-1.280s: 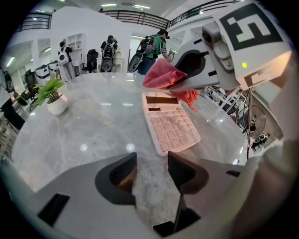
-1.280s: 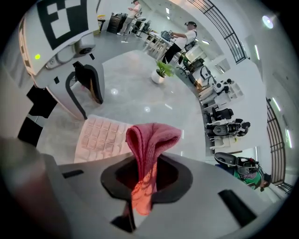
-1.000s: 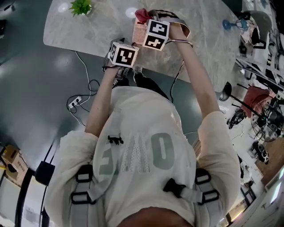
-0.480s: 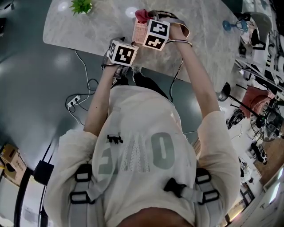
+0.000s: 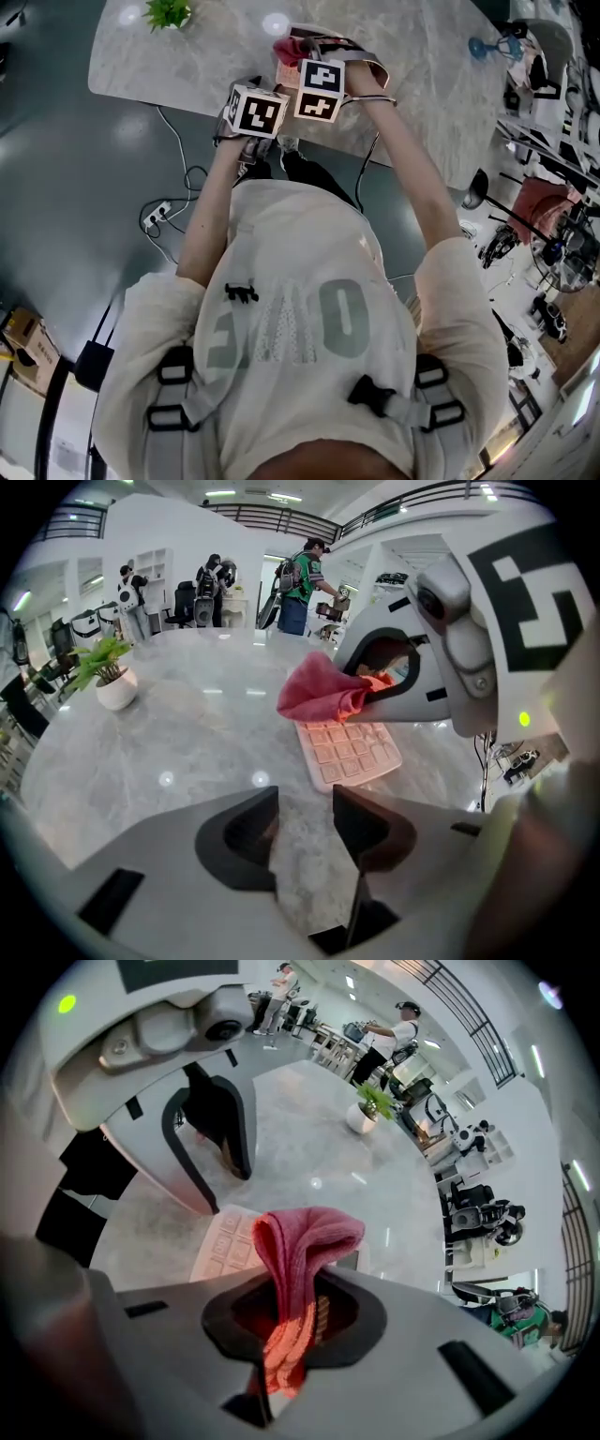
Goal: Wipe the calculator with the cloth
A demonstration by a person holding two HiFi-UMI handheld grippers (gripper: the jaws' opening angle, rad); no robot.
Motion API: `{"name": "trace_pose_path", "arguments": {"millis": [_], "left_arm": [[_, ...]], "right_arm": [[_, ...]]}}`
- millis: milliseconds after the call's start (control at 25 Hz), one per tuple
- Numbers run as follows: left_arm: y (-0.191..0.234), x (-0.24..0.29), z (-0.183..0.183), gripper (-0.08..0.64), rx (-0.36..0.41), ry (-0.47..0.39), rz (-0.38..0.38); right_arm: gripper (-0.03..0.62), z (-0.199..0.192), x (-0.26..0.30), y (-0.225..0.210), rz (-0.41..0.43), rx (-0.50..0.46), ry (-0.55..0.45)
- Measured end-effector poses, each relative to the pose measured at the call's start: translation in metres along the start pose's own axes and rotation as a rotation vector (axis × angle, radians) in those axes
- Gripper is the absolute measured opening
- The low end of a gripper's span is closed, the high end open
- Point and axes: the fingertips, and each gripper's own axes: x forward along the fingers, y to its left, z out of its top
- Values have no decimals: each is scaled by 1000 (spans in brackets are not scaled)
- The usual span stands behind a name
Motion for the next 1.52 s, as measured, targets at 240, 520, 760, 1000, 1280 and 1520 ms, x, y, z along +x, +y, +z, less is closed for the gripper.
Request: {"name": "trace_pose_path", "arguments": {"millis": [240, 520, 760, 1000, 1280, 1520], "left_arm": [[0, 1, 0, 193, 5, -4, 1], [0, 0, -2, 193, 19, -4, 6], [-1, 0, -3, 190, 51, -4, 18], [0, 1, -2, 190, 36, -8, 6], [1, -1, 0, 190, 0, -6, -4], [3, -3, 7, 190, -32, 25, 13]], "right_arm": [[55, 12, -8, 32, 81, -26, -42], [55, 22, -14, 61, 119, -37, -60], [55, 24, -16, 66, 150, 11, -66], [55, 24, -15, 66, 154, 21, -68], [55, 23, -18, 60, 154, 18, -71], [55, 17, -31, 17, 58, 50, -72]]}}
